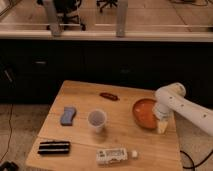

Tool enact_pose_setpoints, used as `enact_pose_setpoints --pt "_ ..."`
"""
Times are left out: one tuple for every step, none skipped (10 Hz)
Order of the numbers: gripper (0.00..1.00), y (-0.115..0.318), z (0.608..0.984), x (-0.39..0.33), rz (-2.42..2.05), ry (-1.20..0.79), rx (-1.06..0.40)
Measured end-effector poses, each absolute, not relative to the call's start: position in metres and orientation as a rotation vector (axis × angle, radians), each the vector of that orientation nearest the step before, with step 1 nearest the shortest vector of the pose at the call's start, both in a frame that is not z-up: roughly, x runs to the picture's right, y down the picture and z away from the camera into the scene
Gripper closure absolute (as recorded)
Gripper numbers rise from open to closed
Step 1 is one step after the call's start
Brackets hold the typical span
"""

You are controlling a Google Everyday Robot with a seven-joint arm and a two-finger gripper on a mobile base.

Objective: Pick up the ceramic bowl

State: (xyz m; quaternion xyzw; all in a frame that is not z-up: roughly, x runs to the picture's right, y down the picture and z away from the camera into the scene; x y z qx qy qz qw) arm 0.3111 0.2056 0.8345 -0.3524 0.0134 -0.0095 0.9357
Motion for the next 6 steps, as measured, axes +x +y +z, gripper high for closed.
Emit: enact_pose_setpoints --pt "0.22 0.208 0.837 0.313 -0.018 0.028 -0.725" --pt "0.31 0.206 0.841 0.313 -0.018 0.028 -0.724" --pt "0.39 0.207 0.843 0.313 -0.022 0.03 -0.73" --pt "0.47 0.205 0.847 0.312 -0.021 0.026 -0.728" --pt "0.59 0.205 0.849 0.314 -0.019 0.027 -0.727" --pt "0.69 0.206 0.849 0.315 -0.019 0.028 -0.727"
